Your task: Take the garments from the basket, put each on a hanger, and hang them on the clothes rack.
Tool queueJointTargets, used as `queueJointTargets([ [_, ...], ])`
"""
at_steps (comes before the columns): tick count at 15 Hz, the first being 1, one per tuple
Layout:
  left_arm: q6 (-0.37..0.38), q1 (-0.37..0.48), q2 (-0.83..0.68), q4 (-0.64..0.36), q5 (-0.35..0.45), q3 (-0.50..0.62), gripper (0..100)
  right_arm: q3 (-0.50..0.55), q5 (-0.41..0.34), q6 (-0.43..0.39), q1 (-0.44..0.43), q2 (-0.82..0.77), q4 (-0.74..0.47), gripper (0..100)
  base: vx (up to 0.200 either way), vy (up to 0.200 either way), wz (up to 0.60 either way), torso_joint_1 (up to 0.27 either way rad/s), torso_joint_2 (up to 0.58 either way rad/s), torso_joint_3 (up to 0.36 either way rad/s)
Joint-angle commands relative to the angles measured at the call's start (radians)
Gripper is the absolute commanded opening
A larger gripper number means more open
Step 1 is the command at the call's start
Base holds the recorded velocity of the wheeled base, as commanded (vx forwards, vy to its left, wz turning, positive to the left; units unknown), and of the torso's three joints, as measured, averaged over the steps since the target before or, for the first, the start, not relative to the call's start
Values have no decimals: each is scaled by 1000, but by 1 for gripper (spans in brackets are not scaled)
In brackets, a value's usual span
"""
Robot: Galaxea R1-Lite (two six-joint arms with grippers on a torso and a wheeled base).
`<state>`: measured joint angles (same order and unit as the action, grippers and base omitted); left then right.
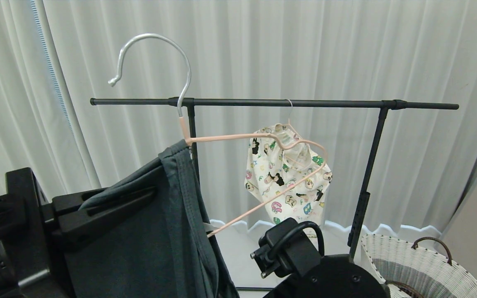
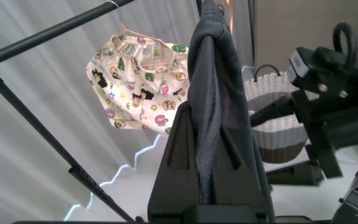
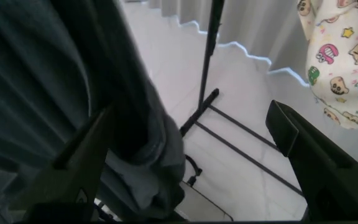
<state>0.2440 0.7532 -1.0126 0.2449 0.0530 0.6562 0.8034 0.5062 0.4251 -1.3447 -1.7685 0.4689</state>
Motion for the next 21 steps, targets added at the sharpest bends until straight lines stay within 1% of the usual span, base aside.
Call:
queueJointTargets([
  [1,1,21,2,1,1,3,0,2,-3,1,-5,-37,-1,100,0,0,0,0,0,0],
  [2,3,49,5,-1,-1,3,0,-1,0,1,4,-57,-9,100,0,0,0,0,0,0],
  [3,3,52,5,1,-2,3,0,-3,0,3,21,-63,-29,100,0,0,0,0,0,0],
  [6,3,52,5,1,-2,0,0,-16,22,6,78,-32,-158,100,0,0,0,0,0,0],
  [8,1,52,8,1,-4,-17,0,-66,78,6,141,24,-228,100,0,0,0,0,0,0],
  [9,1,52,9,1,-4,-43,0,-102,118,1,190,67,-260,100,0,0,0,0,0,0],
  [11,0,52,12,1,-4,-84,0,-148,161,-6,274,147,-293,100,0,0,0,0,0,0],
  [13,0,52,20,1,-4,-127,0,-178,172,-46,371,227,-294,100,0,0,0,0,0,0],
  [15,-2,52,31,1,-1,-173,0,-182,172,-109,458,277,-288,100,0,0,0,0,0,0],
  [16,-2,54,35,1,1,-198,0,-181,170,-131,489,293,-280,100,0,0,0,0,0,0],
  [18,-2,54,35,1,1,-233,0,-182,163,-164,516,320,-248,100,0,0,0,0,0,0],
  [21,3,51,17,-1,-7,-263,0,-178,147,-207,519,356,-243,100,0,0,0,0,0,0],
])
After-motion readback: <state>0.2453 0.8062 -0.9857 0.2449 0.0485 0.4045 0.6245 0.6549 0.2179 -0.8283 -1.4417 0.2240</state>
